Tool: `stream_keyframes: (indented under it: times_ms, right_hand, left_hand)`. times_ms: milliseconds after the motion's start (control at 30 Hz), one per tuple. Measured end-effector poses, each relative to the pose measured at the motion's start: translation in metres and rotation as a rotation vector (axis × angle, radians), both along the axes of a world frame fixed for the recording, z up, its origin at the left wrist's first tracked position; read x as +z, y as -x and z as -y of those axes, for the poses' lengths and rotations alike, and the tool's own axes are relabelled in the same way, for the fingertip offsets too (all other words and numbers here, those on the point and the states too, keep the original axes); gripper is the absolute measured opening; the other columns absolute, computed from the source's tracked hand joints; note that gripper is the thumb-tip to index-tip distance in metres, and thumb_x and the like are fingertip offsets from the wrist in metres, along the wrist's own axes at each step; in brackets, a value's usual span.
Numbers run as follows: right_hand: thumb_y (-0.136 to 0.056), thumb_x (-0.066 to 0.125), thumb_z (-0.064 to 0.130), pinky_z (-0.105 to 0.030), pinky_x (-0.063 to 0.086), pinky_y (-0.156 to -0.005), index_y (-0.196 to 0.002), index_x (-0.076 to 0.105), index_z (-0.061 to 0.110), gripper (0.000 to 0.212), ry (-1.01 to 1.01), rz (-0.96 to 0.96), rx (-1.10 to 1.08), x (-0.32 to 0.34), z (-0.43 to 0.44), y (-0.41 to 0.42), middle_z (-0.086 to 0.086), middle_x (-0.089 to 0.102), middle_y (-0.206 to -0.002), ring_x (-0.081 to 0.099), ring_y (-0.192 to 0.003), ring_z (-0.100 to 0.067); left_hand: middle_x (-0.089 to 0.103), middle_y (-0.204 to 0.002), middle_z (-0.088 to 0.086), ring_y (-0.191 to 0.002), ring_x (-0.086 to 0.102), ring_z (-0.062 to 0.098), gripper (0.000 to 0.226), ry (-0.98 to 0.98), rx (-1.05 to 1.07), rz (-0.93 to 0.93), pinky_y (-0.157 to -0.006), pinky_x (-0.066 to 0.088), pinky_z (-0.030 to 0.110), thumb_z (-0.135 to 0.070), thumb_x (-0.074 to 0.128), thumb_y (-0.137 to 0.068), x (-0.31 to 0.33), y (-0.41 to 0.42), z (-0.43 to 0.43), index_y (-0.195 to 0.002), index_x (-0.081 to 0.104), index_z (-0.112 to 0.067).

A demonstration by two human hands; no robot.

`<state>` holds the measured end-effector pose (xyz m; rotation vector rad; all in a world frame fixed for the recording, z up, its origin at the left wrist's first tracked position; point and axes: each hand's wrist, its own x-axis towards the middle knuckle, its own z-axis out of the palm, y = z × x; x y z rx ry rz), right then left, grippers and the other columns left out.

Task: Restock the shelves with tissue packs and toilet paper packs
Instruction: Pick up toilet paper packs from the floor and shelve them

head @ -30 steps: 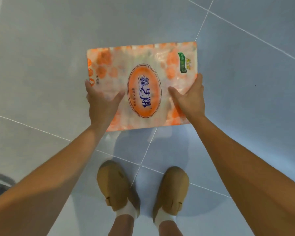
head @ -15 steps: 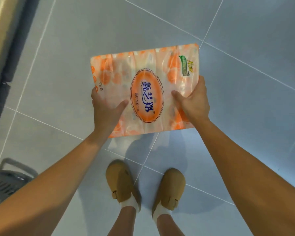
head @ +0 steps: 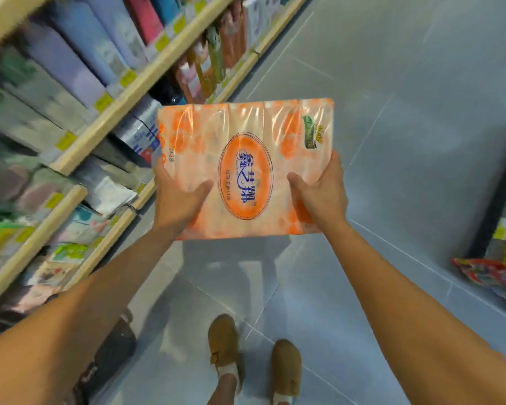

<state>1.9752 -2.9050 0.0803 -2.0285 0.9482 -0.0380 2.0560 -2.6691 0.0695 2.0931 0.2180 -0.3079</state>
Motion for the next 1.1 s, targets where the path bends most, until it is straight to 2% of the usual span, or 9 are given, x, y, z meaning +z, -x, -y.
stream_keyframes:
  times_ms: [67,200,400,533,667,733,900,1000,1100]
  right_hand:
    - [-0.075,0.069,0.048,-0.045,0.044,-0.092,-0.137,0.029,0.025,0.077,-0.003,0.053,0.020,0.055,-0.009,-0.009,0.001,0.048,-0.131,0.054,-0.116,-0.024]
    - [-0.075,0.070,0.046,-0.043,0.045,-0.090,-0.135,0.030,0.025,0.075,-0.011,0.171,0.077,0.154,-0.031,-0.018,0.001,0.048,-0.130,0.054,-0.115,-0.024]
    - [-0.074,0.069,0.048,-0.046,0.045,-0.095,-0.143,0.023,0.025,0.086,-0.012,0.338,0.239,0.280,-0.076,-0.024,0.001,0.043,-0.140,0.050,-0.124,-0.025]
    - [-0.063,0.063,0.060,-0.052,0.045,-0.098,-0.141,0.022,0.024,0.096,0.043,0.449,0.348,0.361,-0.109,-0.030,-0.001,0.041,-0.144,0.046,-0.128,-0.027]
    - [-0.066,0.065,0.062,-0.050,0.047,-0.092,-0.141,0.019,0.024,0.096,0.089,0.576,0.476,0.438,-0.140,-0.033,-0.004,0.043,-0.141,0.049,-0.123,-0.031]
    - [-0.070,0.068,0.058,-0.047,0.048,-0.088,-0.142,0.018,0.023,0.095,0.098,0.677,0.524,0.477,-0.155,-0.036,-0.005,0.043,-0.140,0.050,-0.122,-0.031]
    - [-0.065,0.065,0.060,-0.050,0.049,-0.088,-0.142,0.016,0.022,0.098,0.105,0.867,0.601,0.581,-0.199,-0.045,-0.008,0.043,-0.138,0.051,-0.119,-0.034]
    - [-0.073,0.068,0.055,-0.047,0.046,-0.092,-0.146,0.011,0.018,0.100,0.142,0.973,0.635,0.638,-0.224,-0.054,-0.012,0.037,-0.145,0.048,-0.123,-0.036]
    - [-0.076,0.067,0.055,-0.046,0.046,-0.089,-0.148,0.009,0.014,0.101,0.184,1.069,0.657,0.688,-0.251,-0.067,-0.012,0.033,-0.146,0.047,-0.124,-0.035]
  left_hand:
    - [0.036,-0.144,0.001,-0.130,0.041,0.021,0.096,-0.019,0.026,0.061,-0.105,0.034,0.038,-0.037,0.075,-0.070,0.061,-0.005,-0.010,-0.143,0.013,-0.030]
    - [0.038,-0.142,-0.001,-0.126,0.044,0.022,0.092,-0.005,0.092,0.179,-0.105,0.040,0.046,-0.042,0.072,-0.064,0.173,0.001,-0.038,-0.137,0.016,-0.041]
    - [0.037,-0.143,0.001,-0.128,0.043,0.023,0.097,-0.048,0.180,0.359,-0.104,0.041,0.046,-0.046,0.072,-0.062,0.316,0.029,-0.098,-0.140,0.016,-0.031]
    - [0.032,-0.148,0.007,-0.132,0.038,0.025,0.100,-0.110,0.252,0.521,-0.107,0.035,0.037,-0.037,0.075,-0.069,0.402,0.057,-0.133,-0.145,0.012,-0.021]
    - [0.028,-0.152,0.006,-0.136,0.035,0.029,0.111,-0.246,0.300,0.650,-0.107,0.037,0.051,-0.052,0.069,-0.064,0.486,0.085,-0.170,-0.147,0.000,-0.029]
    - [0.028,-0.153,0.003,-0.136,0.036,0.027,0.111,-0.278,0.325,0.716,-0.106,0.038,0.050,-0.055,0.066,-0.061,0.530,0.098,-0.182,-0.147,0.000,-0.032]
    - [0.030,-0.150,0.008,-0.134,0.037,0.030,0.109,-0.308,0.452,0.909,-0.106,0.037,0.043,-0.043,0.073,-0.066,0.627,0.119,-0.214,-0.149,0.004,-0.023]
    - [0.026,-0.154,0.009,-0.135,0.037,0.031,0.106,-0.351,0.506,0.989,-0.105,0.036,0.041,-0.032,0.075,-0.076,0.676,0.127,-0.235,-0.151,0.001,-0.019]
    - [0.018,-0.157,0.008,-0.139,0.032,0.028,0.110,-0.364,0.535,1.103,-0.109,0.030,0.037,-0.032,0.077,-0.073,0.720,0.125,-0.259,-0.151,0.000,-0.016]
